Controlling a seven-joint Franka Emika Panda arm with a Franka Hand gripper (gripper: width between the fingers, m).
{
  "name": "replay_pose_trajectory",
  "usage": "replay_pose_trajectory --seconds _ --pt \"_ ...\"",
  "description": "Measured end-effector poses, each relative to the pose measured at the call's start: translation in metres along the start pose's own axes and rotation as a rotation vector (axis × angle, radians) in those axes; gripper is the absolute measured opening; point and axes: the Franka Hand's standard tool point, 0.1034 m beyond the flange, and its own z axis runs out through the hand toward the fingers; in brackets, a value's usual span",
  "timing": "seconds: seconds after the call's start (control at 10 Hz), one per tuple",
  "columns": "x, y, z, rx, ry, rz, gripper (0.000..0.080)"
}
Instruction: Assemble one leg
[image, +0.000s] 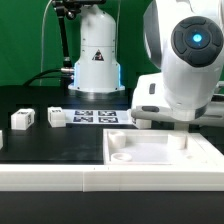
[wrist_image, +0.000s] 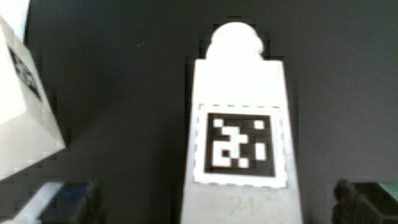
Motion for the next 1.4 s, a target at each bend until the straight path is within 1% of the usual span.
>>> replay_pose_trajectory --seconds 0.1,0.2,0.3,0.4,0.5,1.0,1.1,1.2,1.3,1.4 --pt "0.000 -0.002 0.002 -0.004 0.000 -0.003 0.0649" --pt "0.000 -0.003 0.003 -0.006 0.001 -0.005 0.0533" --pt "0.000 -0.003 0.003 -0.005 0.001 -0.005 0.0386" --pt "0.000 -0.003 0.003 -0.005 0.001 -0.005 0.0386" --pt "0.000 -0.003 0.003 -0.005 0.001 -0.005 0.0288" --pt "0.000 -0.001 0.001 -0.004 0.000 -0.007 0.0288" --pt "-0.006 0.004 -0.010 -0.009 -0.006 -0.023 0.0288" --pt "-0.021 0.006 -0.027 -0.028 -0.020 -0.061 0.0290" --pt "-0.032 0.007 -0.042 -0.031 -0.039 -0.073 0.0290" --pt "-0.039 0.009 -0.056 -0.027 -0.041 -0.074 0.0290"
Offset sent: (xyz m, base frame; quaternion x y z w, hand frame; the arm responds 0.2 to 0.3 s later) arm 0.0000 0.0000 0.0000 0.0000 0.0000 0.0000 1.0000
